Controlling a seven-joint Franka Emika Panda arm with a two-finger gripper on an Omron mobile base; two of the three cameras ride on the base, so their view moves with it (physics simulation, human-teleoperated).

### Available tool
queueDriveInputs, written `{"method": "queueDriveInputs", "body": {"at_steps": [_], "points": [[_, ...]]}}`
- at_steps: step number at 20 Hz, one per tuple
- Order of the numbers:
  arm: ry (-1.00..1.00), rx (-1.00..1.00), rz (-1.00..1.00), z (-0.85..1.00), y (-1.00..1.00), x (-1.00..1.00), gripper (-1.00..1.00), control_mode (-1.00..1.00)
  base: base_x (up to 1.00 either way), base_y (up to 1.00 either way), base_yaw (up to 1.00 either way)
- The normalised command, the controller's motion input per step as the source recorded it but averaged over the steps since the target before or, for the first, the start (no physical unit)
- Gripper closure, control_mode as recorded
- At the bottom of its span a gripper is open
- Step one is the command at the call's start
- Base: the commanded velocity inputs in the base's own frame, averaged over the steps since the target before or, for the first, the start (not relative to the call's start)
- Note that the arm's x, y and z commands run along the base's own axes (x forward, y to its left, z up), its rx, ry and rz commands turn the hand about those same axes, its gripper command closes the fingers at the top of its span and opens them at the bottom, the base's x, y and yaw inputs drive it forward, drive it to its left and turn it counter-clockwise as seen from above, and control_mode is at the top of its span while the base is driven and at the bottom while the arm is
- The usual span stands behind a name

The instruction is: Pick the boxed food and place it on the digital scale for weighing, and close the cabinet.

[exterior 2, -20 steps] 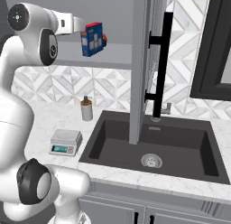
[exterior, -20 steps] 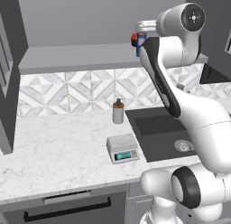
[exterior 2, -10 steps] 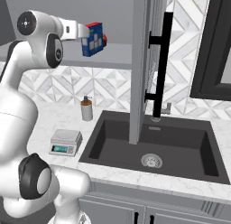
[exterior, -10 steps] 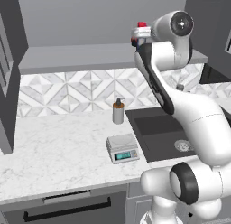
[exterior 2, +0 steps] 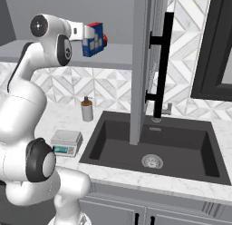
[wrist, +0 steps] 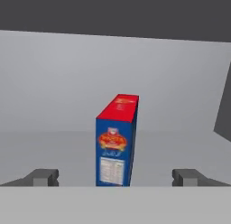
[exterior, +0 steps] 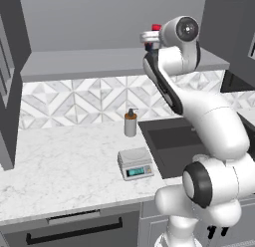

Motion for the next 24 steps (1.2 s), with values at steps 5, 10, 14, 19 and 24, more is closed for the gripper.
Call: {"method": "queueDriveInputs", "body": {"at_steps": [5, 10, 14, 19, 24], "points": [[0.00, 0.00, 0.00, -0.01, 0.00, 0.48, -1.00, -1.00, 0.00, 0.00, 0.00], [0.01, 0.00, 0.00, -0.09, 0.00, 0.52, -1.00, -1.00, 0.00, 0.00, 0.00], [0.01, 0.00, 0.00, -0.14, -0.01, 0.51, -1.00, -1.00, 0.00, 0.00, 0.00], [0.00, 0.00, 0.00, -0.08, -0.03, 0.45, -1.00, -1.00, 0.00, 0.00, 0.00], [0.00, 0.00, 0.00, -0.14, 0.00, 0.47, 1.00, -1.00, 0.00, 0.00, 0.00]]}}
